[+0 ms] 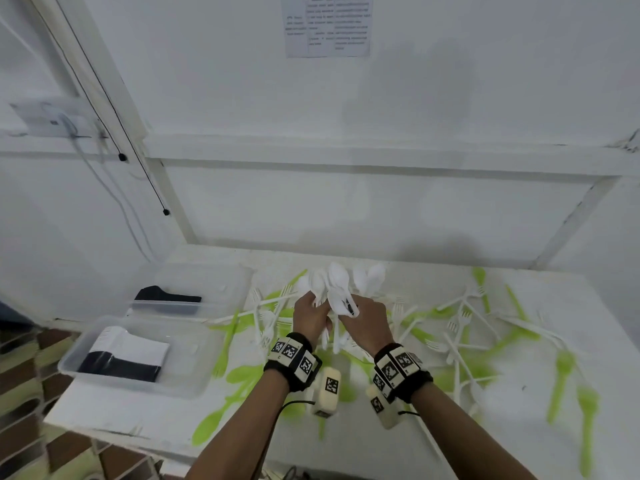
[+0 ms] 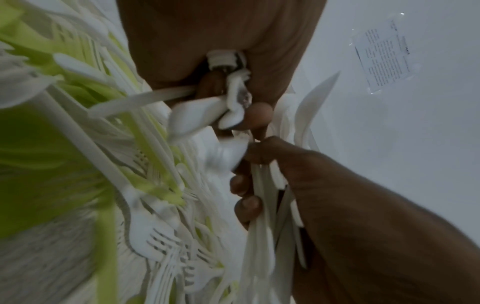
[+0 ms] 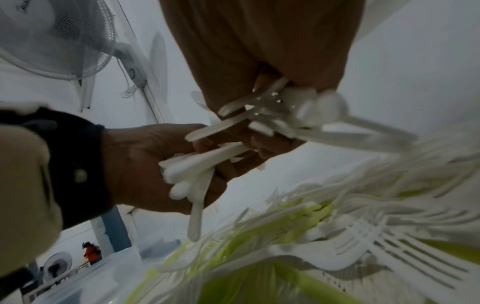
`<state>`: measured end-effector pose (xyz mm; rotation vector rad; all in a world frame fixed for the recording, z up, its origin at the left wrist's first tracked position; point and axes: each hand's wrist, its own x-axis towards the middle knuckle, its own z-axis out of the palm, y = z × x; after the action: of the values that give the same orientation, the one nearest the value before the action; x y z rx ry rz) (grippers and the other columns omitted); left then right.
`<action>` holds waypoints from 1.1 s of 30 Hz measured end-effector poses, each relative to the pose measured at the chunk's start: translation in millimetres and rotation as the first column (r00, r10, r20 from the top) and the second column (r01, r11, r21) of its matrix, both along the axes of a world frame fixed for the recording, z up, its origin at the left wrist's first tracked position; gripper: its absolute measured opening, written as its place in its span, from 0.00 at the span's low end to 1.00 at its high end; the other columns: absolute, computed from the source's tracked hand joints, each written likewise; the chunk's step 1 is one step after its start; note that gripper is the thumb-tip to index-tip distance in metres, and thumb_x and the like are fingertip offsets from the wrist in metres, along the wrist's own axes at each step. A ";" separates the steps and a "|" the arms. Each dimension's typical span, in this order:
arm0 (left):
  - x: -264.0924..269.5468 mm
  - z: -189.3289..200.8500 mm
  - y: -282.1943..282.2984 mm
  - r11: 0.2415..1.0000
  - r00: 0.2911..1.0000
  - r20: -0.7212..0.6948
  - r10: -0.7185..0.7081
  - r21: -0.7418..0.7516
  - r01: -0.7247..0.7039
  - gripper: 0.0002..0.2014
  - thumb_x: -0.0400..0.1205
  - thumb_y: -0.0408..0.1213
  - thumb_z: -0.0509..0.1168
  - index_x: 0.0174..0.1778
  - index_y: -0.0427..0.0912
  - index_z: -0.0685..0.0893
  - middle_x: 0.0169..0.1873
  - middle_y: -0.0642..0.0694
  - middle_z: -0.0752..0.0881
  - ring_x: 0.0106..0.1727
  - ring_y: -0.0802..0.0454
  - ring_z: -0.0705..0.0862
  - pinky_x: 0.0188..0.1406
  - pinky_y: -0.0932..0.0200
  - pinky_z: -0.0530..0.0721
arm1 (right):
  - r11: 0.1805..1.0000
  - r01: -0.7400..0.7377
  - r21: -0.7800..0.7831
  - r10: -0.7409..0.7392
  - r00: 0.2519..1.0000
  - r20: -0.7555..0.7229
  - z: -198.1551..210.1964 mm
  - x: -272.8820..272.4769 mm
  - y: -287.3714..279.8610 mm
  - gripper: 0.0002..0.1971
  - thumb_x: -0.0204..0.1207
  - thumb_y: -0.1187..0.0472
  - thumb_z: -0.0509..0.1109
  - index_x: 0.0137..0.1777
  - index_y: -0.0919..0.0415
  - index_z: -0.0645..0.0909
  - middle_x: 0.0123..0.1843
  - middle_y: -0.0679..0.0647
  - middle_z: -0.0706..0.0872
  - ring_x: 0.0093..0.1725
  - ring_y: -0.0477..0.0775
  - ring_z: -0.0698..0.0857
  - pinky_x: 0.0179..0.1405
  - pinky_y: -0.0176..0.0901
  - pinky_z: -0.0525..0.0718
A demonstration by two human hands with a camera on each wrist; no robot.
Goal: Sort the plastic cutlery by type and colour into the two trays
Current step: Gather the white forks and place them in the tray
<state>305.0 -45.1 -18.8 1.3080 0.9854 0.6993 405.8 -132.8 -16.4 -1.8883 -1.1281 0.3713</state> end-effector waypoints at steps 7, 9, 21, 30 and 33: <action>-0.1 9.9 16.9 0.988 0.990 0.020 0.139 -0.073 -0.137 0.14 0.83 0.30 0.66 0.31 0.40 0.73 0.23 0.47 0.85 0.17 0.46 0.76 0.24 0.56 0.77 | 0.992 0.123 -0.018 -0.124 0.962 -0.243 -0.8 -7.4 5.6 0.08 0.79 0.61 0.73 0.41 0.65 0.83 0.34 0.57 0.89 0.31 0.52 0.87 0.34 0.46 0.85; -2.2 9.7 23.2 0.989 0.992 0.020 0.124 -0.084 -0.122 0.10 0.83 0.30 0.65 0.36 0.37 0.78 0.29 0.45 0.91 0.16 0.48 0.76 0.24 0.56 0.78 | 0.990 0.132 -0.056 -0.143 0.939 -0.312 1.4 -11.0 5.8 0.11 0.80 0.56 0.74 0.43 0.64 0.85 0.35 0.58 0.90 0.31 0.54 0.89 0.33 0.51 0.88; -6.7 8.1 29.6 0.999 0.998 0.056 0.040 -0.029 -0.039 0.08 0.85 0.31 0.68 0.39 0.37 0.82 0.28 0.43 0.85 0.19 0.52 0.78 0.20 0.62 0.78 | 0.980 0.191 -0.063 -0.199 0.887 -0.416 1.7 -32.2 16.9 0.17 0.79 0.47 0.76 0.42 0.62 0.88 0.34 0.49 0.92 0.28 0.43 0.87 0.33 0.40 0.82; -19.1 4.0 37.3 0.997 0.994 0.079 -0.078 -0.008 0.079 0.15 0.83 0.37 0.73 0.52 0.25 0.85 0.38 0.33 0.90 0.16 0.49 0.75 0.27 0.58 0.77 | 0.971 0.220 -0.094 -0.234 0.781 -0.579 2.6 -27.6 22.8 0.16 0.78 0.44 0.77 0.46 0.58 0.88 0.32 0.49 0.88 0.26 0.47 0.82 0.26 0.41 0.79; -21.1 2.7 38.2 0.995 0.996 0.092 0.016 -0.095 -0.008 0.13 0.81 0.37 0.75 0.45 0.30 0.83 0.40 0.44 0.94 0.18 0.50 0.73 0.26 0.58 0.77 | 0.972 0.188 -0.144 -0.235 0.850 -0.472 2.8 -25.5 25.4 0.08 0.78 0.45 0.75 0.51 0.46 0.88 0.37 0.43 0.88 0.37 0.47 0.84 0.37 0.43 0.82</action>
<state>283.9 -7.0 -16.1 1.1778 0.9411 0.7077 380.3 -107.4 -13.6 -1.8307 -0.5647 0.7363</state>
